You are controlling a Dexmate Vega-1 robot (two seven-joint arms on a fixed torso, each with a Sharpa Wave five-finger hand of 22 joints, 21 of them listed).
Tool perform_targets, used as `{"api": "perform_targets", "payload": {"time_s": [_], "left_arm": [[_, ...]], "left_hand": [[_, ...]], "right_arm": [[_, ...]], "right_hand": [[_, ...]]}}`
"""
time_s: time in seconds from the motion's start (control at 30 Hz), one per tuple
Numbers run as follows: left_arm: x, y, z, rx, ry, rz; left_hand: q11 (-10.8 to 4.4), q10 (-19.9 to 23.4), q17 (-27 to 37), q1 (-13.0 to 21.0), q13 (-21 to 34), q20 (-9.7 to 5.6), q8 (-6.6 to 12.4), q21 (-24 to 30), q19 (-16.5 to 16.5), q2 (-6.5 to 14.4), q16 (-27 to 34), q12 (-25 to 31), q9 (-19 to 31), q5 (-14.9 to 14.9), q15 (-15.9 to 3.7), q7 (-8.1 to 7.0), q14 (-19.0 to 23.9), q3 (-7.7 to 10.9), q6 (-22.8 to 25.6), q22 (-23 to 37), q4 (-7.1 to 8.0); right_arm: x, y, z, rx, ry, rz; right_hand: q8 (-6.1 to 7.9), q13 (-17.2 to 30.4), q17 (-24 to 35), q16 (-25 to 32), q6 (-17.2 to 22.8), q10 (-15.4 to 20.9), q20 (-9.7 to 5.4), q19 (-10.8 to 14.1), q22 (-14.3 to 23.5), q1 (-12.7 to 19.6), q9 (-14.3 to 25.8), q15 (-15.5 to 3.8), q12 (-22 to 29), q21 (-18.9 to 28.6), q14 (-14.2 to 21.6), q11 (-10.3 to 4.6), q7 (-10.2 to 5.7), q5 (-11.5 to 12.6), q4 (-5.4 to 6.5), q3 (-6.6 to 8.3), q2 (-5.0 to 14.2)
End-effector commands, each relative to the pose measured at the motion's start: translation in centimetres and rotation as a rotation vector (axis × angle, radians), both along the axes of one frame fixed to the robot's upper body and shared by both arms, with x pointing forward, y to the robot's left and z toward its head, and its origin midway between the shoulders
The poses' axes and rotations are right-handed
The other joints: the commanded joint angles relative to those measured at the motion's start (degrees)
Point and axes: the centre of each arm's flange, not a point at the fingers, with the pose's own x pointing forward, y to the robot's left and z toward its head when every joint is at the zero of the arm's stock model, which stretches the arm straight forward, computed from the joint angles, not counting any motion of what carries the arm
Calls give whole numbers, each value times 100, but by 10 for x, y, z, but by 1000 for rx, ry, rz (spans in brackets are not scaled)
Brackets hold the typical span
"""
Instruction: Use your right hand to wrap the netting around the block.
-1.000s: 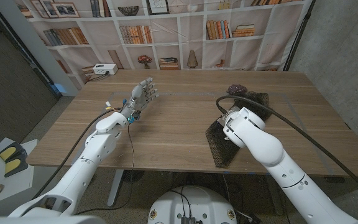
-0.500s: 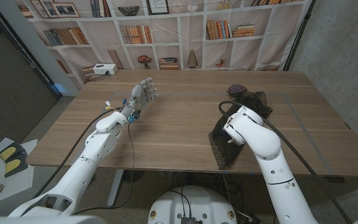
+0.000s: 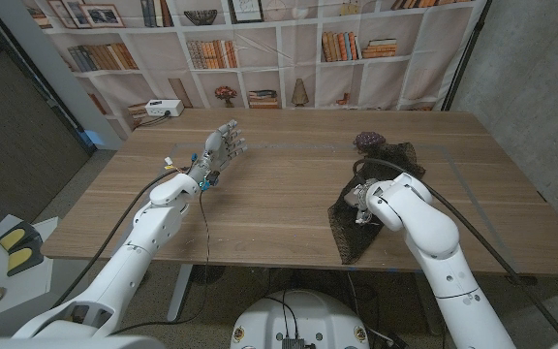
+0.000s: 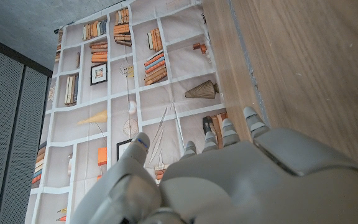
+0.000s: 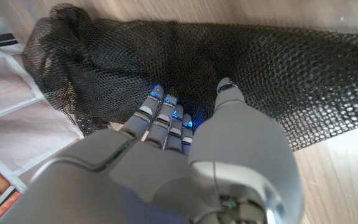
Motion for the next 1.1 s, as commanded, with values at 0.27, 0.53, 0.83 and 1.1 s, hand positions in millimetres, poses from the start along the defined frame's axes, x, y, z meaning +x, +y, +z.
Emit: {"api": "perform_targets", "payload": {"time_s": [0.27, 0.53, 0.83, 1.1], "left_arm": [[3, 2, 0, 1, 9, 2], [5, 3, 1, 0, 9, 0], [7, 5, 1, -5, 8, 3], [8, 8, 2, -5, 10, 7]], "left_hand": [[4, -16, 16, -2, 14, 35, 2, -23, 26, 13, 12, -10, 5, 15, 5, -27, 21, 16, -196, 26, -11], [1, -20, 16, -1, 14, 35, 0, -26, 23, 12, 10, -12, 5, 14, 2, -30, 20, 17, -203, 26, -13], [3, -20, 16, 1, 14, 35, 3, -28, 25, 10, 9, -12, 5, 13, 2, -24, 20, 18, -198, 26, -16], [9, -22, 15, 6, 14, 34, 1, -30, 28, 13, 9, -13, 5, 12, 4, -20, 23, 23, -203, 26, -19]], "right_arm": [[2, -15, -16, 363, -175, 155], [0, -14, -10, 445, -297, 180], [9, -27, 7, 759, -306, 171], [23, -39, 19, 1092, -177, 159]], "right_hand": [[331, -126, -32, -68, 4589, 1348, -183, 109, 10, 86, 177, -981, 45, 99, 235, -1020, -1017, 18, 63, 148, 146], [418, -116, -32, -200, 4315, 1275, -345, -3, 35, -84, 383, -952, -34, 100, 156, -1057, -947, 33, 339, 247, 264], [564, -86, -6, -269, 4164, 1286, -327, -27, 46, -171, 581, -976, -54, 127, 154, -1015, -957, 65, 525, 352, 259], [664, -67, 16, -310, 4100, 1314, -278, -47, 48, -194, 693, -951, -55, 140, 152, -948, -936, 81, 610, 417, 241]]}}
